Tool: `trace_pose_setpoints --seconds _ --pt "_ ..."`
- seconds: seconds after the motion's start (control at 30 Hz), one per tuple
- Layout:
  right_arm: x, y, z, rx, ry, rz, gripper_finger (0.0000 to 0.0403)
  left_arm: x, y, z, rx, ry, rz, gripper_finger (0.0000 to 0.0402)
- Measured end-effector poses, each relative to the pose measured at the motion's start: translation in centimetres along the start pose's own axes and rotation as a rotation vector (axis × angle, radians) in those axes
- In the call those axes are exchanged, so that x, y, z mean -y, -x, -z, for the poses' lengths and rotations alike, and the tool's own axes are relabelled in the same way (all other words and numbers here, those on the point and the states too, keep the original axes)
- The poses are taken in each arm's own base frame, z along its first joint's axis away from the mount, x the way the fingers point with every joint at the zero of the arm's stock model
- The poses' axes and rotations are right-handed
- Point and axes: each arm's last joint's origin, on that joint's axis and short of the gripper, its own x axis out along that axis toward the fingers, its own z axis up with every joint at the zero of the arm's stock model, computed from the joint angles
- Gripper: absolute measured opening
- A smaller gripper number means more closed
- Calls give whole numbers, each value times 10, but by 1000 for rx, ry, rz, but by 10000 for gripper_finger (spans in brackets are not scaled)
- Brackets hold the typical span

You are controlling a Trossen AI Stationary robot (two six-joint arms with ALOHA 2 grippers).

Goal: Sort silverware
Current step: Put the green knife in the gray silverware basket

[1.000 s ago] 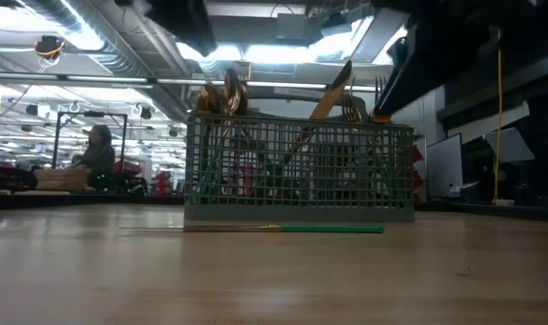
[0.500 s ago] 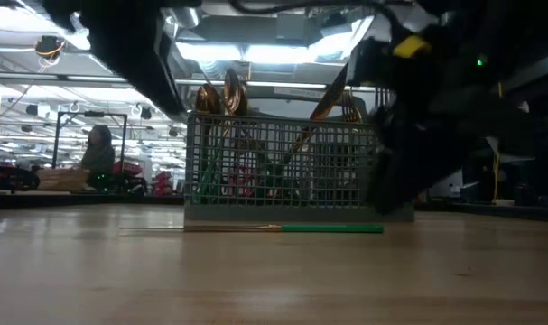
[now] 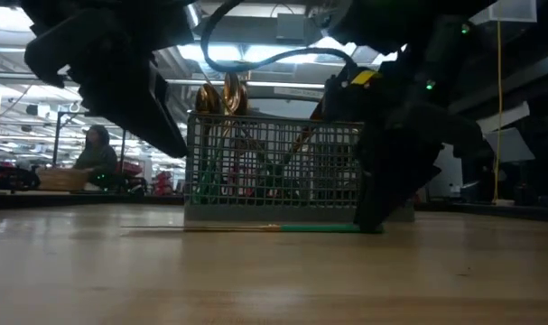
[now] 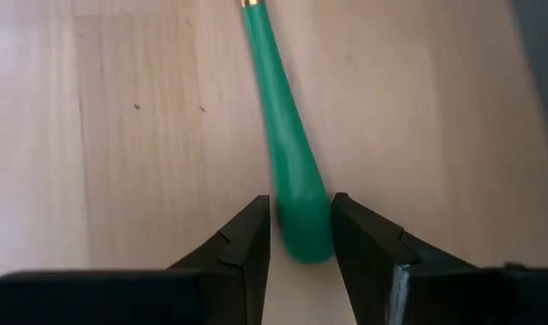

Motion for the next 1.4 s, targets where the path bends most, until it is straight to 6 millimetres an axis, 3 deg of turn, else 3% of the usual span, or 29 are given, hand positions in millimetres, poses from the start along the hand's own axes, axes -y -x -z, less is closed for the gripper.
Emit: trace_pose_setpoints --seconds 0.27,0.87,1.1,1.4 --pt "-1 -15 3 -28 4 18 120 0 -3 5 21 12 10 141" --pt "-3 -16 4 -70 -66 -95 120 3 -8 3 182 47 80 141" --pt "-8 -12 -5 -60 -100 -148 120 5 -7 0 214 55 94 141" --pt "-8 -11 -7 -40 -111 -101 120 8 -5 1 216 44 106 141"
